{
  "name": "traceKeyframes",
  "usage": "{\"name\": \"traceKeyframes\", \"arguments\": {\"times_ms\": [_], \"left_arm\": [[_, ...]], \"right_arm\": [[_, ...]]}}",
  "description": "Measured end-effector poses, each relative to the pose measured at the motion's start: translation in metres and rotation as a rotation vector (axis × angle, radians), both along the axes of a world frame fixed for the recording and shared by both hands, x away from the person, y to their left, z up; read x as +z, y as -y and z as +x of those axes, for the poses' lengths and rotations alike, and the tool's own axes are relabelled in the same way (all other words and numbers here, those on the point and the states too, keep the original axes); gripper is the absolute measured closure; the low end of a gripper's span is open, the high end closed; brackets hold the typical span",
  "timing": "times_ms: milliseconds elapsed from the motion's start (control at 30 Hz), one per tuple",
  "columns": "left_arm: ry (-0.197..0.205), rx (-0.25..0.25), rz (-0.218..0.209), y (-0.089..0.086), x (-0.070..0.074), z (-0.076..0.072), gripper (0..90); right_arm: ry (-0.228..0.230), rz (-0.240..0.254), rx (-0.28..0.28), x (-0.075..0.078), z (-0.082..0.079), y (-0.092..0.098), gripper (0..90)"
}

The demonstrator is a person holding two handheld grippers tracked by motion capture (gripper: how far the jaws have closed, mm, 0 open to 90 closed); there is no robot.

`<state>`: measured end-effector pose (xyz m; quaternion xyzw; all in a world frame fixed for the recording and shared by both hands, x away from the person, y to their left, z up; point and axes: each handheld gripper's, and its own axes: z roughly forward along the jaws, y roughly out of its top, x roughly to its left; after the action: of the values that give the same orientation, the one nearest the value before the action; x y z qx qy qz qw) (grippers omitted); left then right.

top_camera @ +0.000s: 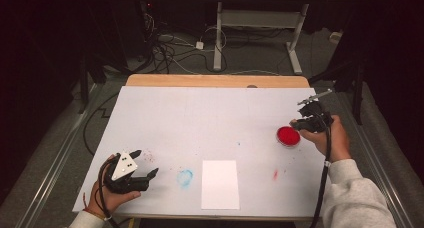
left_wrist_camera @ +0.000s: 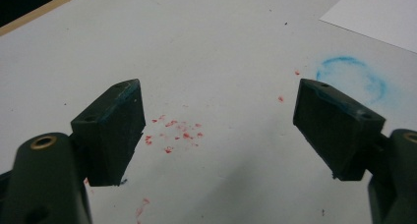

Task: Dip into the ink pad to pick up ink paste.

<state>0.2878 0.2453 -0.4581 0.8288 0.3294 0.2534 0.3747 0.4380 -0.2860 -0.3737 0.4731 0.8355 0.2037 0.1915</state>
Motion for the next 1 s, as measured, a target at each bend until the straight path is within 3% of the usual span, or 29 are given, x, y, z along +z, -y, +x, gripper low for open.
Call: {"name": "traceKeyframes", "arguments": {"times_ms": [133,567,767,1000], "left_arm": [[0.002,-0.001,0.01,0.002,0.0,-0.001,19.4],[-0.006,-0.001,0.015,0.003,-0.001,0.0,19.4],[-0.008,-0.002,0.02,0.002,-0.002,0.0,19.4],[-0.01,-0.003,0.023,0.002,-0.002,0.0,19.4]], "right_arm": [[0.015,0.015,0.004,0.008,-0.003,0.002,76.3],[0.019,-0.008,0.047,0.02,-0.008,-0.003,76.2],[-0.006,-0.03,0.042,0.007,-0.003,-0.005,76.2],[-0.087,-0.067,0.033,-0.029,0.011,-0.009,76.2]]}}
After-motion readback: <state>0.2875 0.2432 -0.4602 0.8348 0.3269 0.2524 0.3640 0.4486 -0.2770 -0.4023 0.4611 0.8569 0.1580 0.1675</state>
